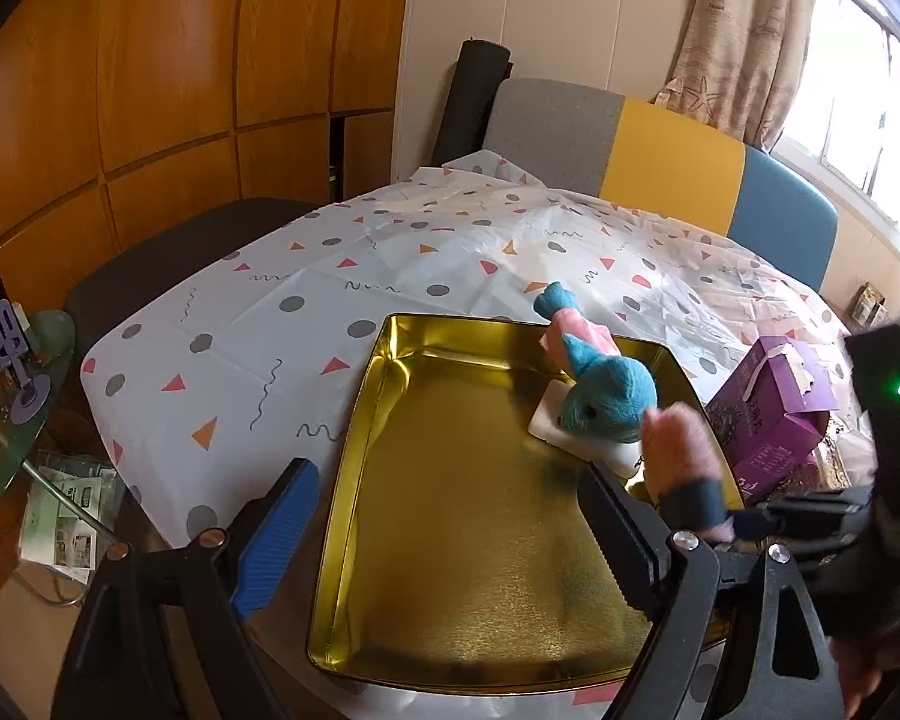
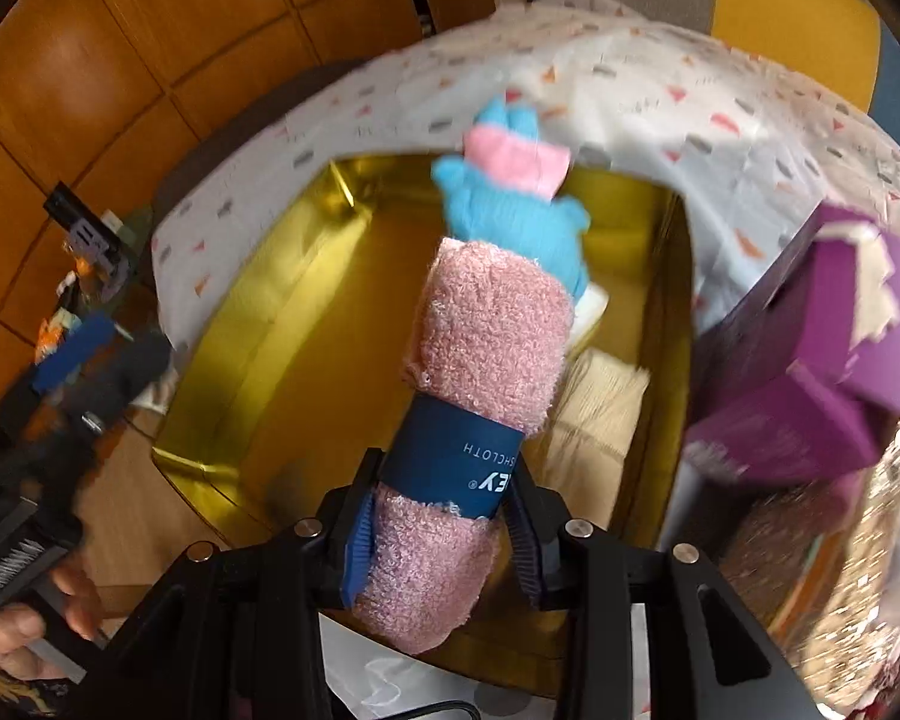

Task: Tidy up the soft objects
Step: 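Carry the pink towel roll into the gold tray and open the right gripper, then move both grippers back toward the remaining pile of soft items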

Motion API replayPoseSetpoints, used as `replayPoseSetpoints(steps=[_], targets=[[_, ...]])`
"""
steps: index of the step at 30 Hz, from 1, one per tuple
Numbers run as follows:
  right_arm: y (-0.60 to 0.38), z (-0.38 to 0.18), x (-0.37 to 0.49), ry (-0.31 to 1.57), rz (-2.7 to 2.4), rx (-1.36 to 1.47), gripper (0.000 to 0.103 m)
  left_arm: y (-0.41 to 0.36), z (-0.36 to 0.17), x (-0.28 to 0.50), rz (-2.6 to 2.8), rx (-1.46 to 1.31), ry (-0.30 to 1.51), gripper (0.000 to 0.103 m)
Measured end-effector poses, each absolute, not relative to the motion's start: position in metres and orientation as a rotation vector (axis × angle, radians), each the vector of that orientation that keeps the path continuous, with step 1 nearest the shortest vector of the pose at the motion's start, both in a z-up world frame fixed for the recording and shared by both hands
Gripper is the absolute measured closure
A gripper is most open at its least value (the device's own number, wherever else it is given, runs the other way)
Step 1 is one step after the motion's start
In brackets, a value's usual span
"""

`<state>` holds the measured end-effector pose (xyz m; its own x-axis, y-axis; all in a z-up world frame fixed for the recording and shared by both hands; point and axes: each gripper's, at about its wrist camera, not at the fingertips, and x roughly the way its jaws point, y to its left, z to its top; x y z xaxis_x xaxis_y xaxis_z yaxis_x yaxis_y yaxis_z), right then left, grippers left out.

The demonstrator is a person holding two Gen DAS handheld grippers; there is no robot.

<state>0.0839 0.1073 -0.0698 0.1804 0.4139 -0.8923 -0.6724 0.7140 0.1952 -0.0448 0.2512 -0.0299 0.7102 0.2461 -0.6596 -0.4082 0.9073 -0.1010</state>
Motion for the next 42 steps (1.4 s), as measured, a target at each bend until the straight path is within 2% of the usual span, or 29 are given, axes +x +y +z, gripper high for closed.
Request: replayPoseSetpoints(steps=[7, 12, 18, 27, 42], targets=[[0.109, -0.085, 0.079, 1.145, 0.751, -0.29, 0.06, 0.248, -0.03, -0.045, 0.364, -0.229, 0.694, 0.014], [0.099, -0.082, 0.081, 1.156, 0.784, -0.197, 0.058, 0.245, -0.031, -0.045, 0.359, -0.225, 0.701, 0.014], [0.083, -0.063, 0.076, 1.075, 0.782, -0.131, 0.058, 0.243, -0.03, -0.047, 0.355, -0.214, 0.697, 0.014], [0.027, -0.025, 0.062, 0.878, 0.687, -0.112, 0.058, 0.228, -0.023, -0.047, 0.323, -0.173, 0.678, 0.013], [-0.113, 0.0, 0.081, 0.785, 0.391, -0.015, 0.058, 0.192, -0.017, -0.04, 0.251, -0.087, 0.685, 0.013]])
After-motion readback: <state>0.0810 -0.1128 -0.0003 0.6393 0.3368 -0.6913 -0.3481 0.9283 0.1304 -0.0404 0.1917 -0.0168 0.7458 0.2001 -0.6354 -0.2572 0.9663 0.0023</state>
